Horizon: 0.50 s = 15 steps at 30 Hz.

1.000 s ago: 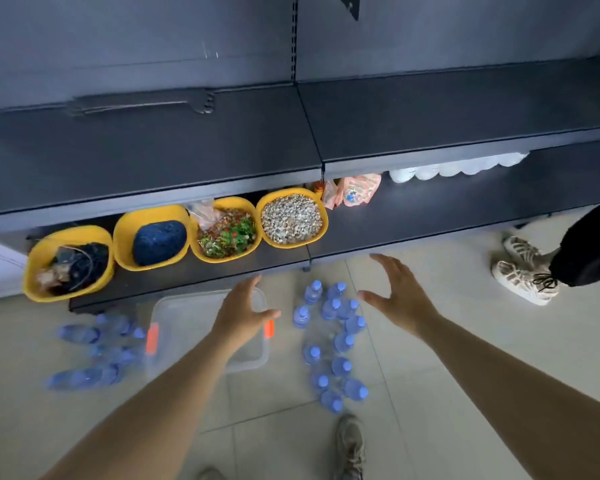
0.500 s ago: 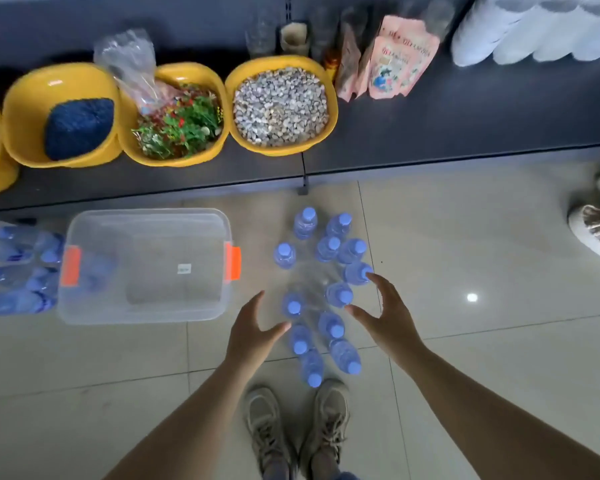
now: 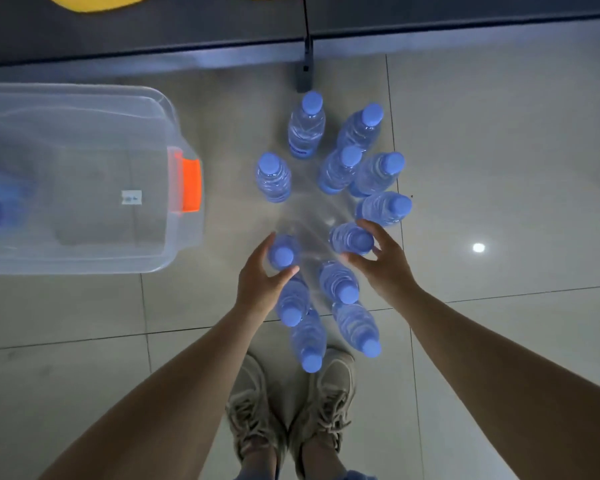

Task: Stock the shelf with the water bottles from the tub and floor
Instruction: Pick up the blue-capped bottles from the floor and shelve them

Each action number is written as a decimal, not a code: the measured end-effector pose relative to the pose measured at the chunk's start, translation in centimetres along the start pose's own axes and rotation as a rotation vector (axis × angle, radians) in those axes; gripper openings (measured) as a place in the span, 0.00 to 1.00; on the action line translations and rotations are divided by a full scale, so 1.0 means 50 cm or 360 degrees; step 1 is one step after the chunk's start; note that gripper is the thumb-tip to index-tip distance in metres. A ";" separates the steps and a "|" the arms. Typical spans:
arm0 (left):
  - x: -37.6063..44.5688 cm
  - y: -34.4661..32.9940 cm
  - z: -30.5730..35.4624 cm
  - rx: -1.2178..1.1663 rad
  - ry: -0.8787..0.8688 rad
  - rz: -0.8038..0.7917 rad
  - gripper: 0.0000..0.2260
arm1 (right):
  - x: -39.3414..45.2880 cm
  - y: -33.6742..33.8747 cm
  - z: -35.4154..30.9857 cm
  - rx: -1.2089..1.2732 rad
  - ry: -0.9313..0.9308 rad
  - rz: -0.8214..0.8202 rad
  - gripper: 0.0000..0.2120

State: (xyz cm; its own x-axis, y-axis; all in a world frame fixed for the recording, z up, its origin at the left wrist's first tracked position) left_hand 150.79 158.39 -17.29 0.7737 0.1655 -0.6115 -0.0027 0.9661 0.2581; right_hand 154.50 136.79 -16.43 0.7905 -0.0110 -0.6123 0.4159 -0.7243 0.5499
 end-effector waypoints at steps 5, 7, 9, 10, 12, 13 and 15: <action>0.039 -0.019 -0.012 -0.0105 -0.0168 0.0004 0.24 | 0.036 -0.013 0.015 0.0024 0.0046 0.0076 0.21; 0.044 -0.022 -0.003 -0.0166 -0.0224 0.0004 0.20 | 0.039 -0.013 0.015 0.0050 0.0047 0.0097 0.20; 0.048 -0.017 0.000 -0.0187 -0.0207 0.0010 0.18 | 0.036 -0.007 0.012 0.0072 0.0023 0.0150 0.18; 0.048 -0.013 0.002 -0.0202 -0.0188 0.0017 0.16 | 0.032 -0.002 0.010 0.0082 0.0006 0.0175 0.17; 0.043 0.000 0.012 -0.0220 -0.0175 0.0028 0.15 | 0.021 0.010 -0.002 0.0094 0.0001 0.0192 0.16; 0.037 0.007 0.021 -0.0215 -0.0185 0.0034 0.16 | 0.011 0.016 -0.012 0.0094 0.0009 0.0192 0.16; 0.020 0.026 0.050 -0.0220 -0.0212 0.0059 0.15 | -0.013 0.034 -0.042 0.0103 0.0025 0.0196 0.16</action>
State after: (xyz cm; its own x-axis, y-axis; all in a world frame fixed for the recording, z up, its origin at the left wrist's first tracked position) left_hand 153.12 159.30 -15.72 0.8485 0.1825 -0.4967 -0.1125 0.9794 0.1678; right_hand 155.65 137.02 -13.91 0.8410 -0.0919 -0.5332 0.2859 -0.7612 0.5821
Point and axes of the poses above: each hand's wrist, its own x-axis towards the middle knuckle, its own y-axis out of the back of the hand, z = x × y, the point moved 4 cm from there along x, towards the middle knuckle, and after that the axes turned 14 degrees about -x, right-handed, at the moved point
